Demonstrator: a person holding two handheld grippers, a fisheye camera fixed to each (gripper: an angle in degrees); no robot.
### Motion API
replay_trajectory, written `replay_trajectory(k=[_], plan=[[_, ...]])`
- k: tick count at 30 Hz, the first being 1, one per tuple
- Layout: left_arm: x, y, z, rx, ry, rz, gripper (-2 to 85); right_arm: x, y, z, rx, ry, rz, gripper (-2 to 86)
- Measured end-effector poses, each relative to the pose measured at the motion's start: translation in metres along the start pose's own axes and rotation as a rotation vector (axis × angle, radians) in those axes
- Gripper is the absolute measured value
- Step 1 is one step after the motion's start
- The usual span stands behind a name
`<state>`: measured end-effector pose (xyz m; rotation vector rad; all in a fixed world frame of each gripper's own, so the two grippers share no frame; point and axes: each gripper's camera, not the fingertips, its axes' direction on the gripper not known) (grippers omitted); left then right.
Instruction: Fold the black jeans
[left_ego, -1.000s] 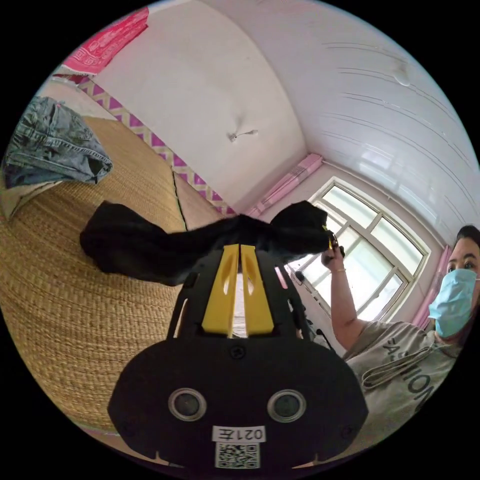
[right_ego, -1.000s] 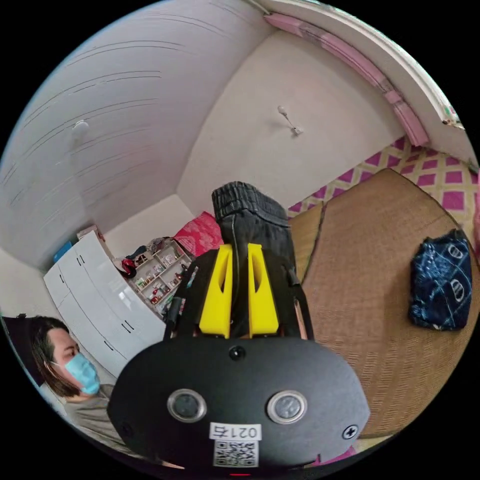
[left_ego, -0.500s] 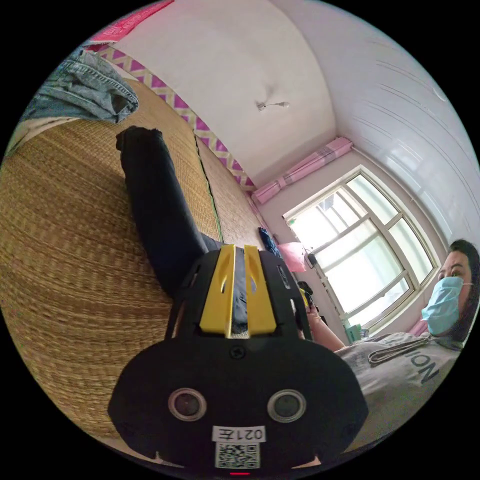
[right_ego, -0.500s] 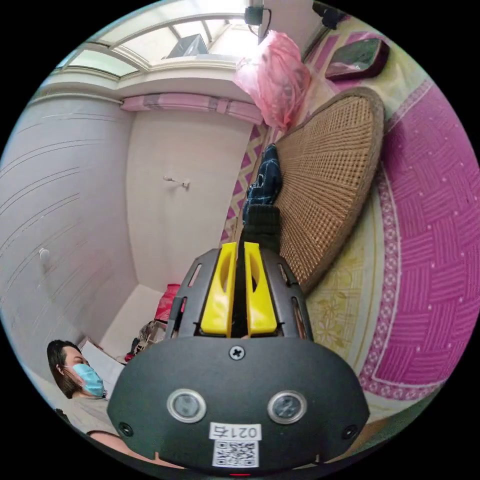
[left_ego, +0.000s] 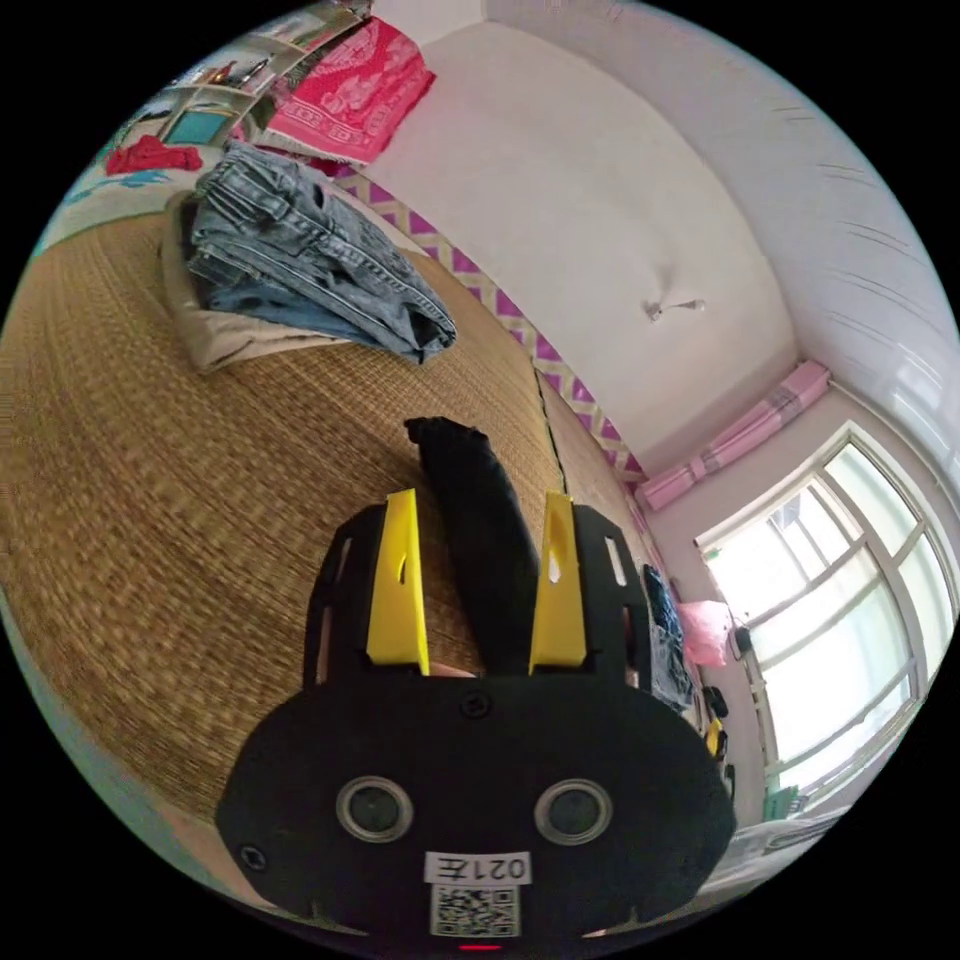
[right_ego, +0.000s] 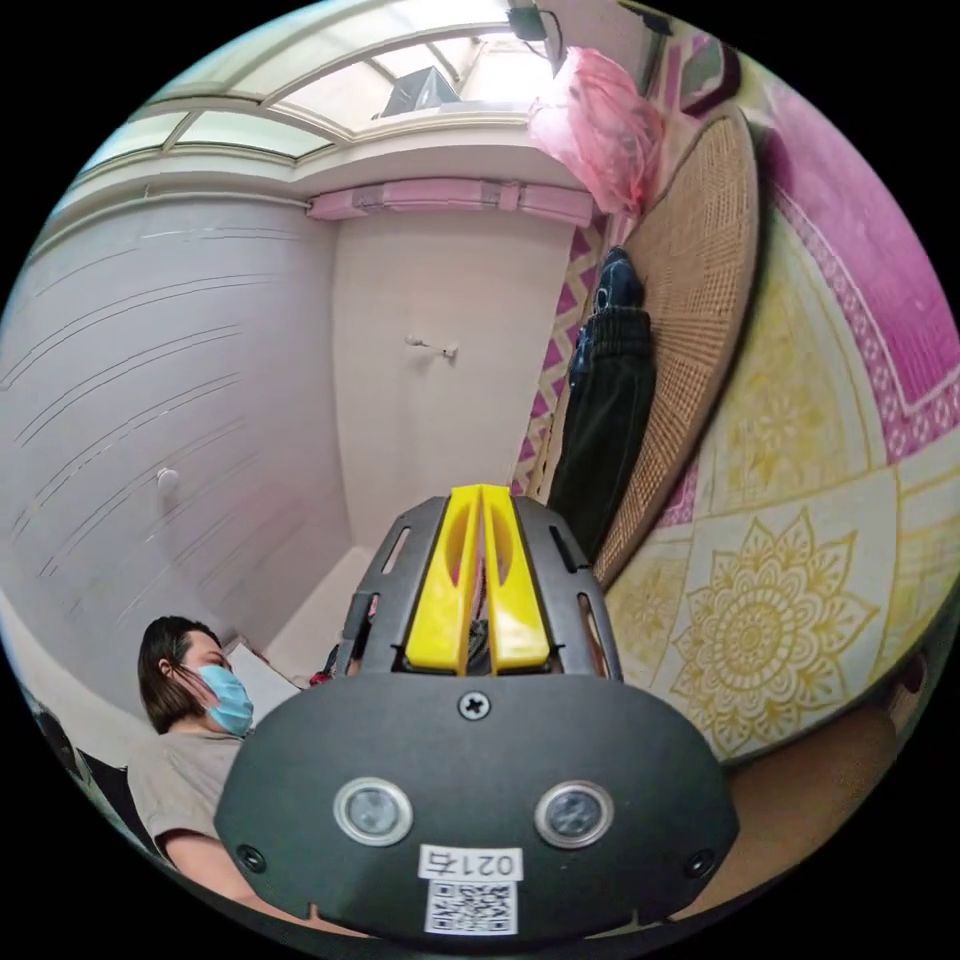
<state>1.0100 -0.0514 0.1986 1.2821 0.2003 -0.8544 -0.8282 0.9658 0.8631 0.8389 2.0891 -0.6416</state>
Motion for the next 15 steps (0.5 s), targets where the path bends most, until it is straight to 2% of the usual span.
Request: replay_trajectory(k=[2,4,6,9,15], plan=[[-0.012,-0.007,0.018,-0.087,0.069,-0.014,16.9,0.002,0.023,0.005,-0.02,-0.026,0.02,-0.6],[-0.028,-0.02,0.066,-0.269,0.234,-0.072,16.0,0.004,0.037,0.008,-0.04,-0.021,0.033,-0.6],[-0.037,-0.028,0.1,-0.369,0.247,-0.124,9.1,0.005,0.049,0.01,-0.06,-0.011,0.044,-0.7],[-0.042,-0.036,0.105,-0.358,0.286,-0.251,4.0,0.006,0.063,0.014,-0.081,-0.014,0.067,-0.7],[0.047,-0.075,0.0,-0.292,0.258,-0.103,6.1,-0.014,0.087,0.011,-0.097,-0.062,0.047,-0.7]])
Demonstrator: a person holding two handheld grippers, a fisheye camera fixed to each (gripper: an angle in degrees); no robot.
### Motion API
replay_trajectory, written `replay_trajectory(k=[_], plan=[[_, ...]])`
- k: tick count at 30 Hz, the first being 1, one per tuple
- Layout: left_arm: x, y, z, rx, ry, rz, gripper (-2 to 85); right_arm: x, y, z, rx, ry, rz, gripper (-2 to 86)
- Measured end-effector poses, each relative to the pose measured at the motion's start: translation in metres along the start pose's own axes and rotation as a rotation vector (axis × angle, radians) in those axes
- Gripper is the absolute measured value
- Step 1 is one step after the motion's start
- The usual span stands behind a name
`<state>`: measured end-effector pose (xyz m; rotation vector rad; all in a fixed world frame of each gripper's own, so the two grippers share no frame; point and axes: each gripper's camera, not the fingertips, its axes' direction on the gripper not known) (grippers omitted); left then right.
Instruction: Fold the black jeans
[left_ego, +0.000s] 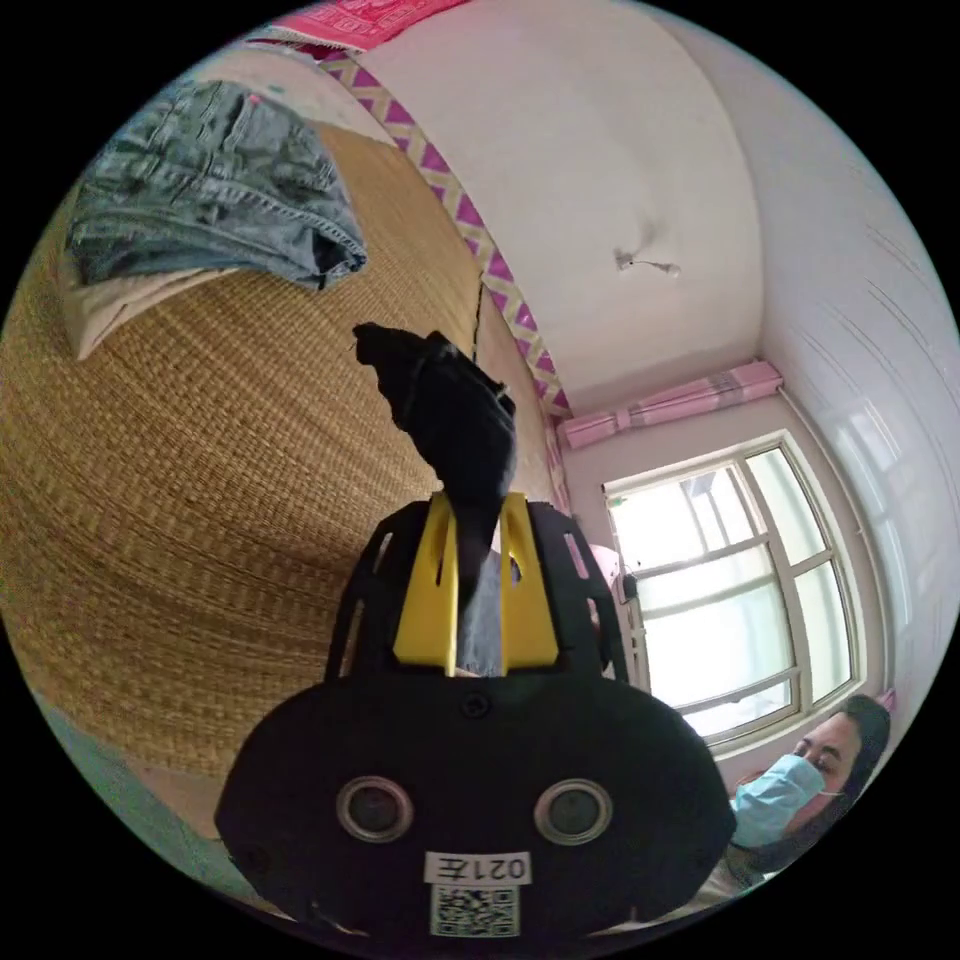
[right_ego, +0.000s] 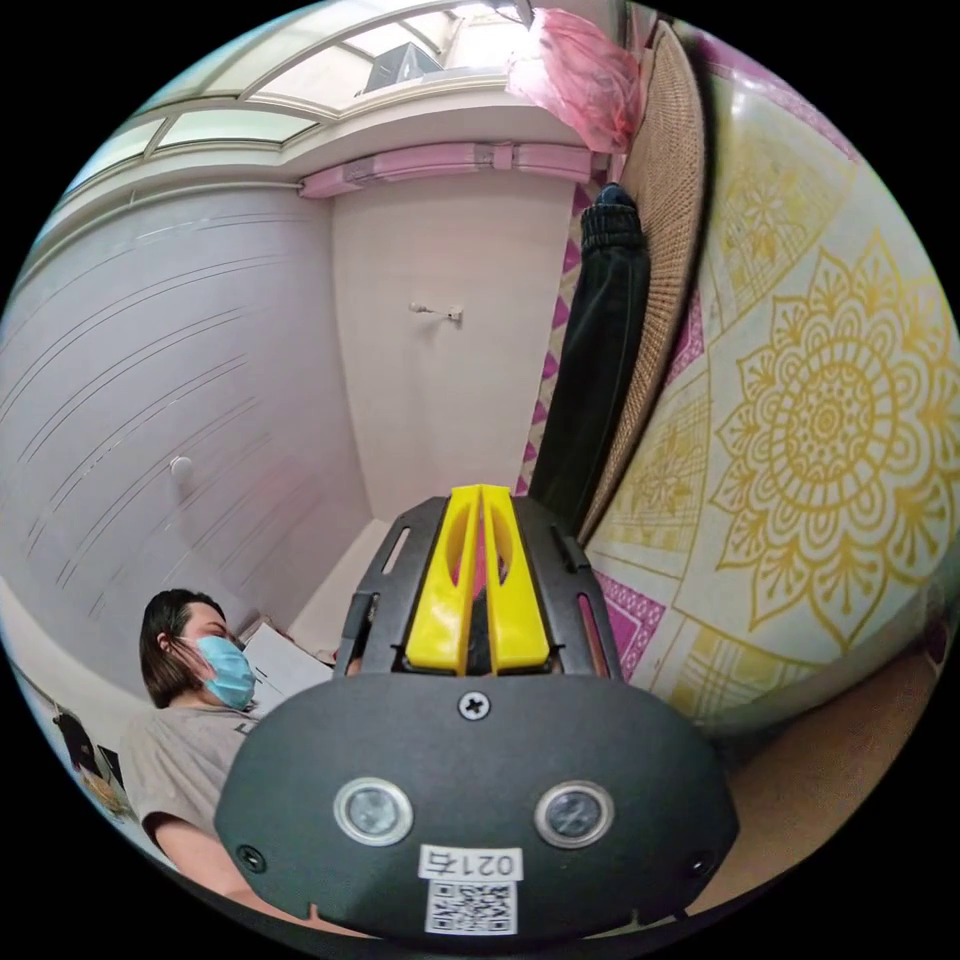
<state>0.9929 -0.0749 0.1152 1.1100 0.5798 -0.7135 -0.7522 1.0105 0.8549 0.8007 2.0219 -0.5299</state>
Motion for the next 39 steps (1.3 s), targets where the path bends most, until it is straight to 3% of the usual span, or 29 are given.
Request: replay_trajectory(k=[5,8,10,13,19,23,27,35,39], plan=[[0.033,-0.002,-0.078,0.163,-0.033,0.124,6.0,-0.002,0.01,0.008,-0.029,0.013,0.01,-0.7],[0.001,-0.019,-0.103,0.203,-0.075,0.07,1.6,-0.01,0.012,0.012,-0.044,0.026,-0.017,-0.7],[-0.034,-0.026,-0.118,0.245,-0.195,0.016,-0.1,-0.014,0.012,0.013,-0.063,0.004,-0.028,-0.7],[-0.072,-0.028,-0.113,0.167,-0.299,-0.01,-0.3,-0.017,0.015,0.012,-0.076,-0.017,-0.027,-0.7],[-0.116,-0.006,-0.08,0.003,-0.311,0.071,5.0,-0.023,0.023,0.01,-0.1,-0.005,-0.013,-0.7],[-0.14,0.011,-0.072,-0.031,-0.24,0.031,8.5,-0.028,0.021,0.009,-0.107,0.022,-0.009,-0.7],[-0.176,0.048,-0.092,0.029,-0.107,-0.201,15.8,-0.032,0.019,0.008,-0.099,0.006,0.001,-0.7],[-0.19,0.032,-0.084,0.065,-0.068,-0.288,15.8,-0.043,0.009,0.007,-0.098,0.059,0.0,-0.7],[-0.199,0.014,-0.073,0.095,-0.04,-0.341,10.3,-0.047,0.004,0.006,-0.098,0.051,-0.013,-0.7]])
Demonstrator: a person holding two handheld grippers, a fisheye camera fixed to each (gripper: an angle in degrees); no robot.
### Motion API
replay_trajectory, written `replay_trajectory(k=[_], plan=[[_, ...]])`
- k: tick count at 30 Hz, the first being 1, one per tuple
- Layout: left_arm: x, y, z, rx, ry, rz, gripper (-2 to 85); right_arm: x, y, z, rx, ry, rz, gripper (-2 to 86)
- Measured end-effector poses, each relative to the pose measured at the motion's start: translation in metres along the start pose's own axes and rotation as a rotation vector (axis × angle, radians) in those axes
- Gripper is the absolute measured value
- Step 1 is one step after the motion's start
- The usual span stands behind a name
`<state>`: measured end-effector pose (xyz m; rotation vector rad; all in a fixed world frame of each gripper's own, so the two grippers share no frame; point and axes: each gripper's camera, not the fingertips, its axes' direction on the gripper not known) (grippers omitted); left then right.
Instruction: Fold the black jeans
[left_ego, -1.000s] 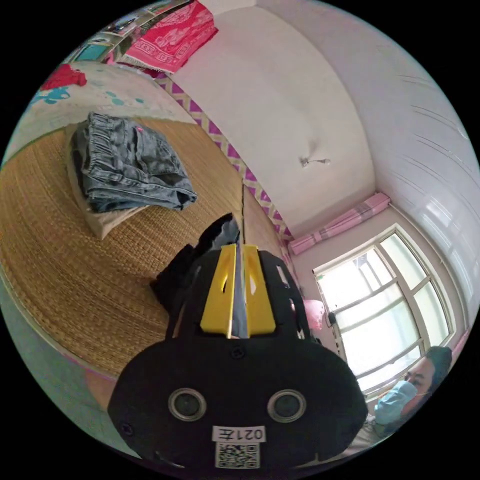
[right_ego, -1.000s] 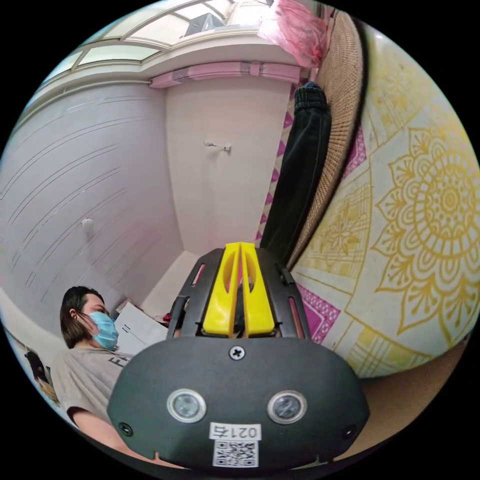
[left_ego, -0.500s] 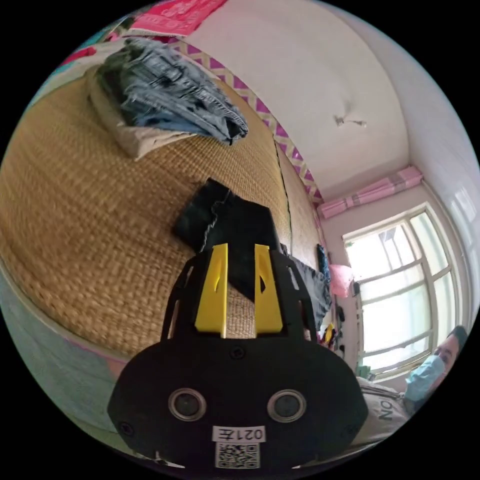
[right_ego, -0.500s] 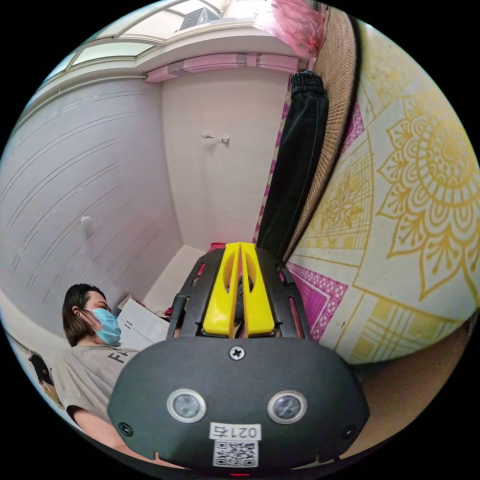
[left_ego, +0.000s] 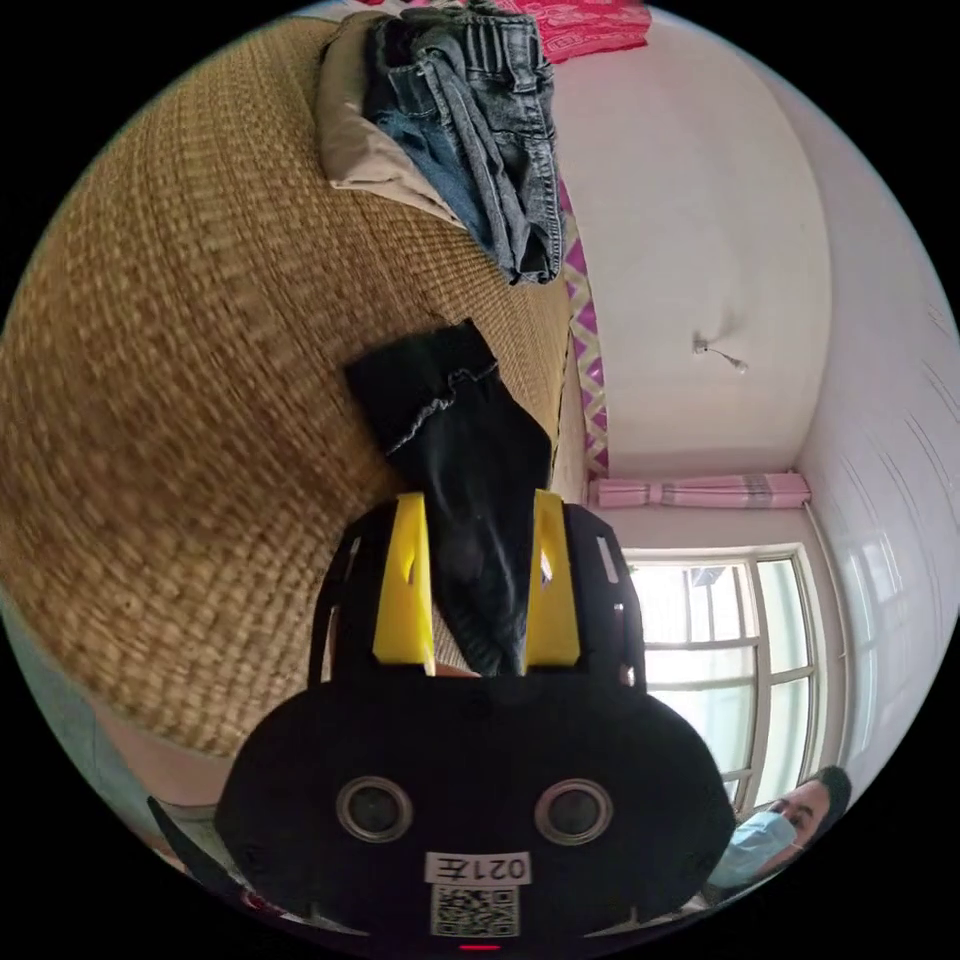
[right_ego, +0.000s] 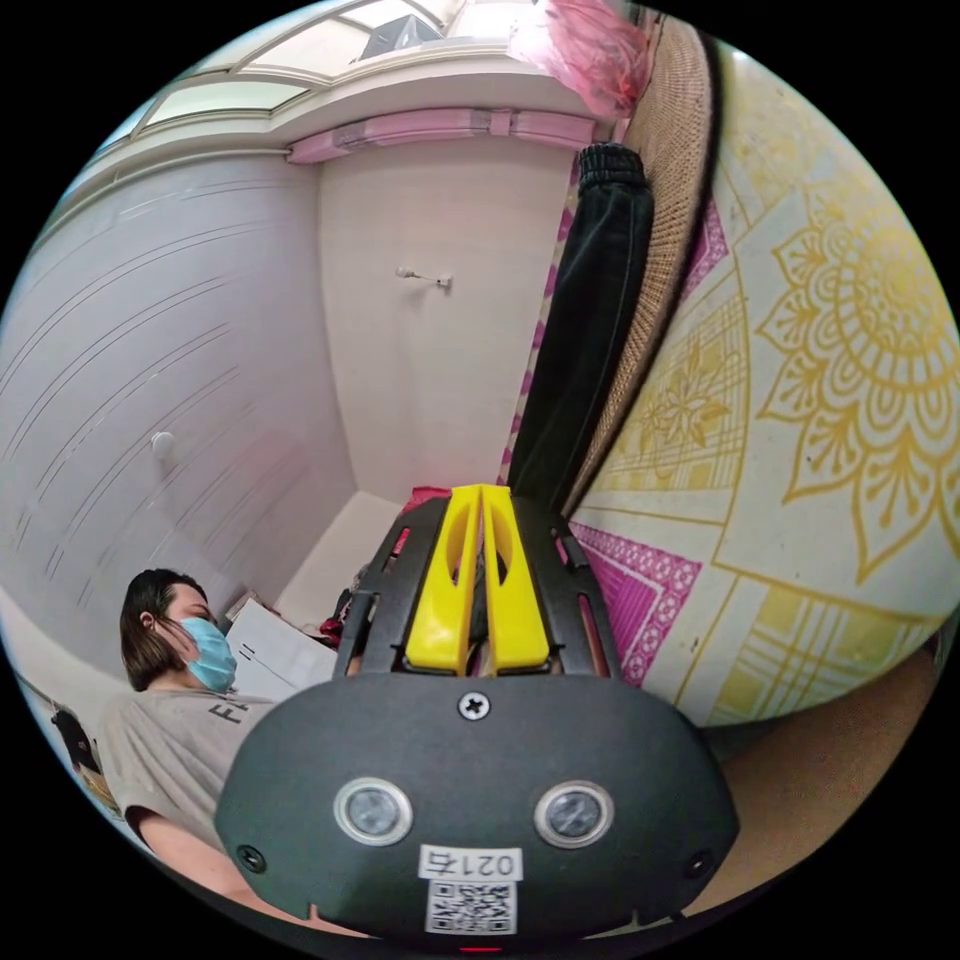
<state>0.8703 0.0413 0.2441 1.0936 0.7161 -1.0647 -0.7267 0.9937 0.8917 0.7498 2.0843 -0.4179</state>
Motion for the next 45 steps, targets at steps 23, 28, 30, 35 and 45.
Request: replay_trajectory(k=[23,28,30,35,45], plan=[[0.06,0.087,-0.12,0.13,0.003,0.524,1.2,-0.053,-0.047,0.035,-0.109,0.003,-0.077,-0.6],[0.15,0.126,-0.039,-0.034,-0.277,0.9,7.1,-0.142,-0.061,0.096,-0.273,0.306,-0.389,0.3],[0.152,0.129,-0.026,-0.056,-0.275,0.893,8.0,-0.165,-0.06,0.115,-0.318,0.403,-0.484,1.4],[0.146,0.136,-0.005,-0.061,-0.278,0.858,6.6,-0.205,-0.064,0.167,-0.399,0.495,-0.653,5.4],[0.238,0.108,0.093,-0.169,-0.373,1.351,10.5,-0.221,-0.19,0.414,-0.934,0.76,-1.294,8.4]])
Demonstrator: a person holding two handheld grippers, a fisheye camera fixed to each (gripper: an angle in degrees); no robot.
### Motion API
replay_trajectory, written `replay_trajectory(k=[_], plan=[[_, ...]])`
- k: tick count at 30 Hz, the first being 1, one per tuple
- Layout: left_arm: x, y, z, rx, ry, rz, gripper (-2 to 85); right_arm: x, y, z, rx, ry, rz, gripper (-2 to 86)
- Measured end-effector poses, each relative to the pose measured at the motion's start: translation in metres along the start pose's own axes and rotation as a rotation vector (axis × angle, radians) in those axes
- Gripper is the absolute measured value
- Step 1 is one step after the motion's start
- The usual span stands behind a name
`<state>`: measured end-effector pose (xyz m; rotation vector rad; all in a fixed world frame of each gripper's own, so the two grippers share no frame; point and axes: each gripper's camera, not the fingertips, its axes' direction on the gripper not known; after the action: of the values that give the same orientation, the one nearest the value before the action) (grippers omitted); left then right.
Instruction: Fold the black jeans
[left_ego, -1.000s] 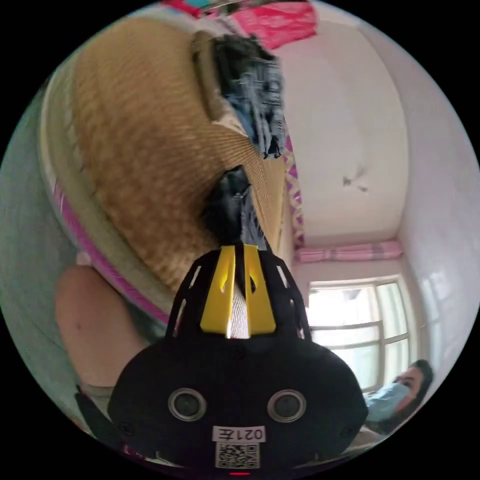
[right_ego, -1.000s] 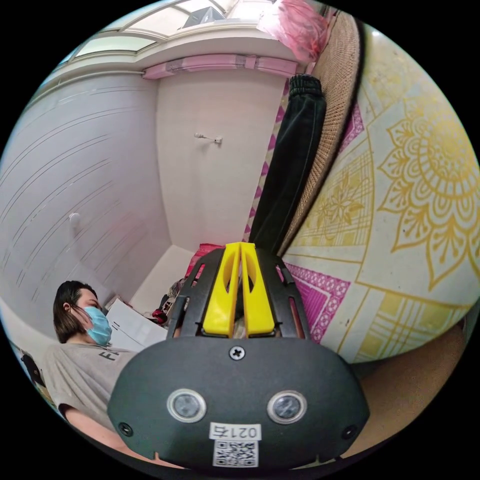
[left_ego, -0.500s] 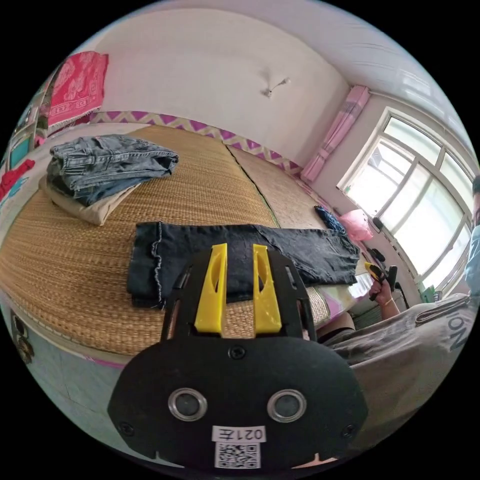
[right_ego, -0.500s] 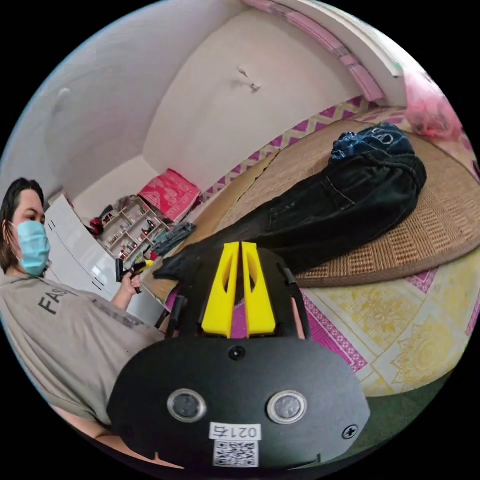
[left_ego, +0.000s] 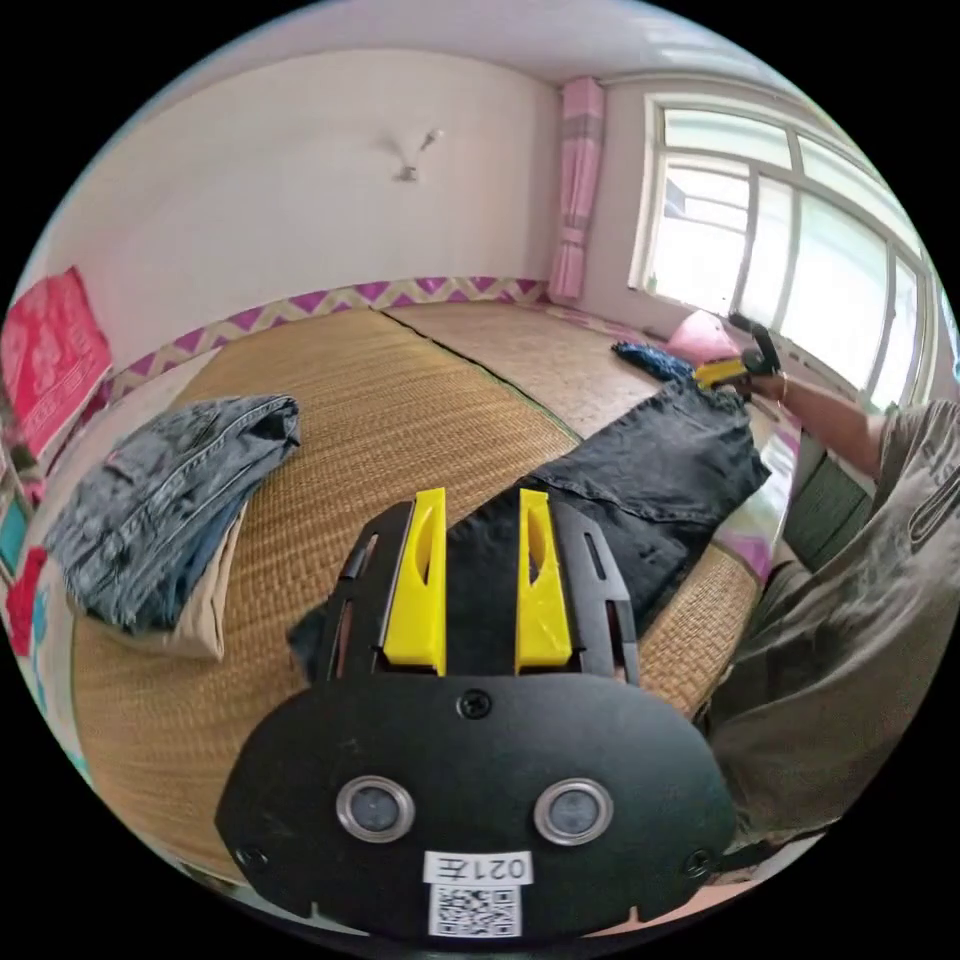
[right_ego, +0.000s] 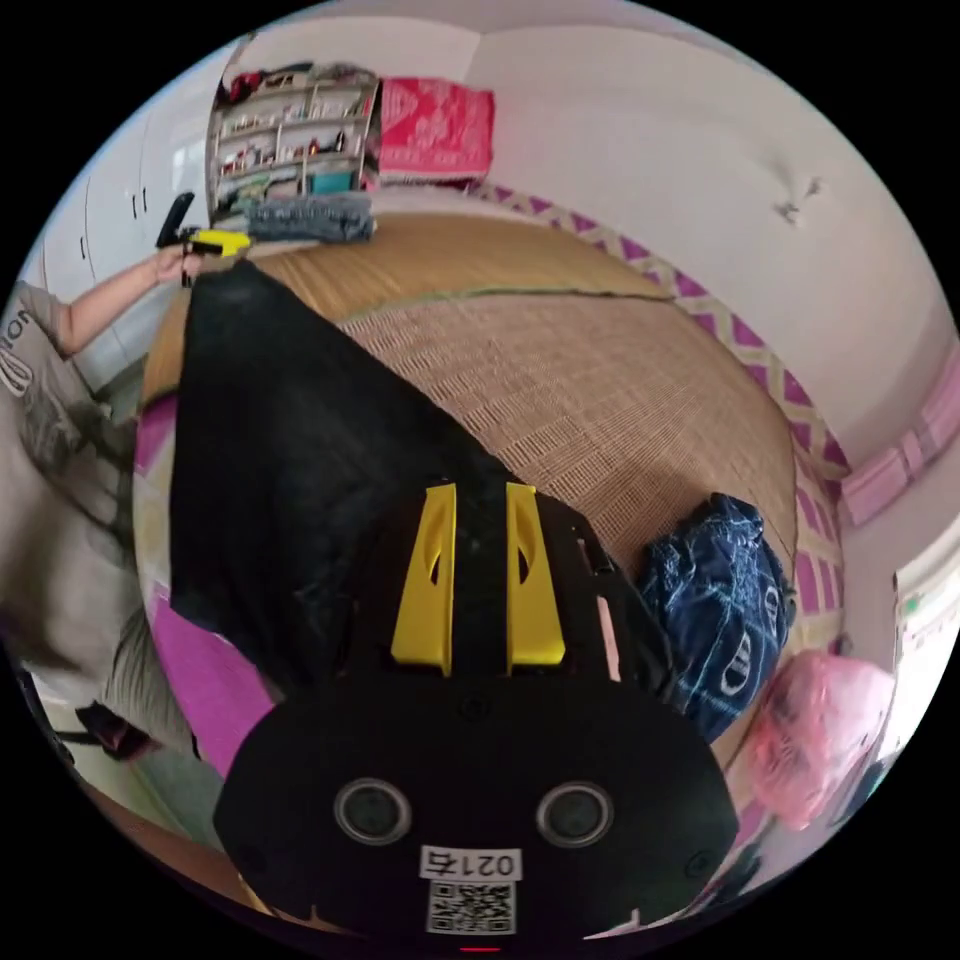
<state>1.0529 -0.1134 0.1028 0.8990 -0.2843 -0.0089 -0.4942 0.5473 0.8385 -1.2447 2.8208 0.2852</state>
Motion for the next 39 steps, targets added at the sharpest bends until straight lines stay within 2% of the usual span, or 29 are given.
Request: replay_trajectory(k=[5,9,11,14,15,19,24,25,28,32,34,39], plan=[[-0.005,-0.044,0.056,-0.152,0.014,0.119,11.0,0.074,-0.061,0.08,-0.303,-0.039,-0.152,11.0],[-0.014,-0.066,0.095,-0.274,0.062,0.183,12.3,0.103,-0.085,0.104,-0.374,-0.092,-0.201,11.1],[-0.018,-0.071,0.109,-0.323,0.092,0.193,11.7,0.119,-0.091,0.114,-0.416,-0.189,-0.203,8.1],[-0.019,-0.075,0.122,-0.383,0.149,0.216,6.1,0.13,-0.091,0.105,-0.444,-0.251,-0.221,3.0],[-0.016,-0.076,0.12,-0.38,0.169,0.24,1.8,0.131,-0.09,0.099,-0.434,-0.259,-0.228,2.6],[-0.008,-0.076,0.102,-0.323,0.053,0.271,-0.4,0.124,-0.065,0.039,-0.311,-0.229,-0.271,1.3],[-0.017,-0.075,0.093,-0.316,0.136,0.269,1.6,0.115,-0.019,-0.03,-0.163,-0.187,-0.252,0.8],[-0.018,-0.076,0.096,-0.337,0.165,0.278,6.7,0.113,-0.008,-0.044,-0.133,-0.174,-0.248,0.8],[-0.021,-0.076,0.114,-0.434,0.195,0.289,12.1,0.11,0.015,-0.071,-0.076,-0.145,-0.24,0.6],[-0.027,-0.075,0.117,-0.467,0.247,0.309,5.8,0.104,0.038,-0.094,-0.047,-0.109,-0.242,0.6],[-0.028,-0.072,0.098,-0.423,0.238,0.318,0.7,0.101,0.047,-0.1,-0.048,-0.09,-0.246,0.6],[-0.021,-0.05,0.018,-0.209,0.198,0.297,-0.8,0.095,0.081,-0.117,-0.036,-0.042,-0.232,0.6]])
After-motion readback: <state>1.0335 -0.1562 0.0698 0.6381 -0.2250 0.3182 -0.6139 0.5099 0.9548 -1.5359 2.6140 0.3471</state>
